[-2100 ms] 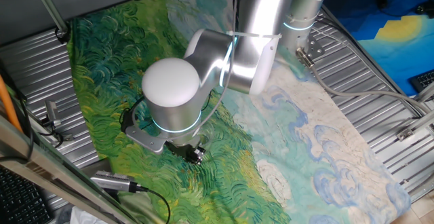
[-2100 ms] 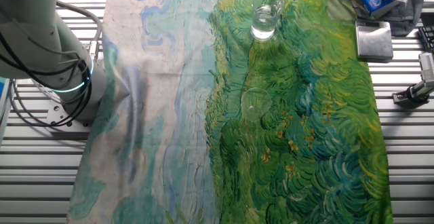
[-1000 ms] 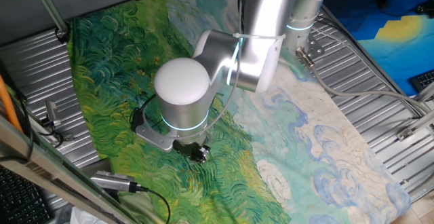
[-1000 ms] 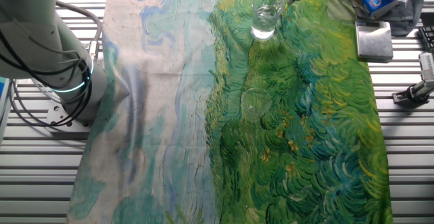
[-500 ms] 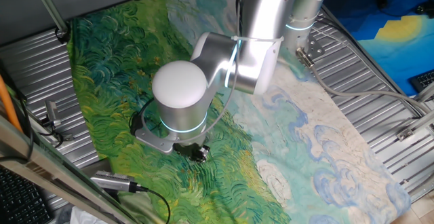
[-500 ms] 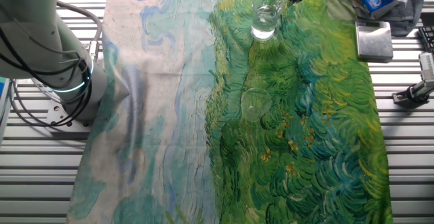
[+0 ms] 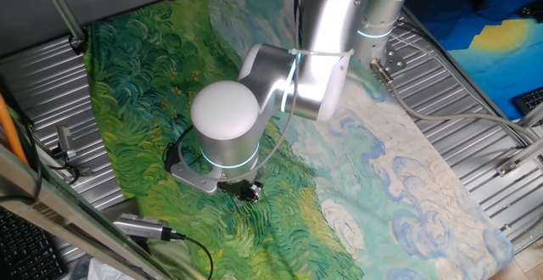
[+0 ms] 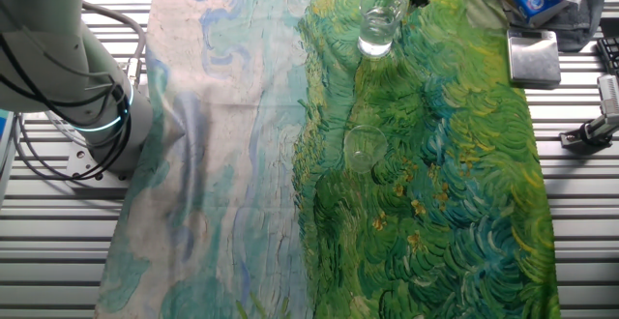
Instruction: Pour the water from one cup into another empty cup
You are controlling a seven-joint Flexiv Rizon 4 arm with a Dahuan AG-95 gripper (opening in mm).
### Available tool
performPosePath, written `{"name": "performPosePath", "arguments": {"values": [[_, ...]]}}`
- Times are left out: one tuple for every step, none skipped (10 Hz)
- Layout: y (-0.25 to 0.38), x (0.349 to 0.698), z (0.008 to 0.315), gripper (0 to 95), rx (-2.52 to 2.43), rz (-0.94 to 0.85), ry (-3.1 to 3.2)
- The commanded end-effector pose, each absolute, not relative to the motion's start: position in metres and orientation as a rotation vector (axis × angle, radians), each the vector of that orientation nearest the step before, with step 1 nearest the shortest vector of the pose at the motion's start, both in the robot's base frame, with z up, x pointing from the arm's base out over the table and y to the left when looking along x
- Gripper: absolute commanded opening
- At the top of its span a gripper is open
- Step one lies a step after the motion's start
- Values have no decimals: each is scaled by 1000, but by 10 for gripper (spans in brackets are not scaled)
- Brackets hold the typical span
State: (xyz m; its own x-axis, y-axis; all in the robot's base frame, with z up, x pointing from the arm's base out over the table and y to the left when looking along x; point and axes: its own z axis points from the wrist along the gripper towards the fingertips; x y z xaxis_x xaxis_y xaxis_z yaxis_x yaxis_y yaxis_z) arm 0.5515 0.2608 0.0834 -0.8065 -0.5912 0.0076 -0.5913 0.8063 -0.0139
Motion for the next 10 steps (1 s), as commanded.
{"name": "performPosePath", "arguments": {"values": [[260, 550, 84, 380, 978, 26, -2980], [260, 550, 84, 380, 977, 27, -2980], [260, 549, 83, 380, 972, 25, -2983], [260, 548, 82, 380, 972, 26, -2984], [260, 547, 81, 380, 970, 26, -2985], [260, 546, 79, 380, 972, 27, -2986], [260, 546, 78, 380, 975, 27, -2987], [260, 545, 78, 380, 977, 28, -2988], [260, 545, 77, 380, 977, 28, -2988], [260, 545, 77, 380, 977, 29, -2989]]}}
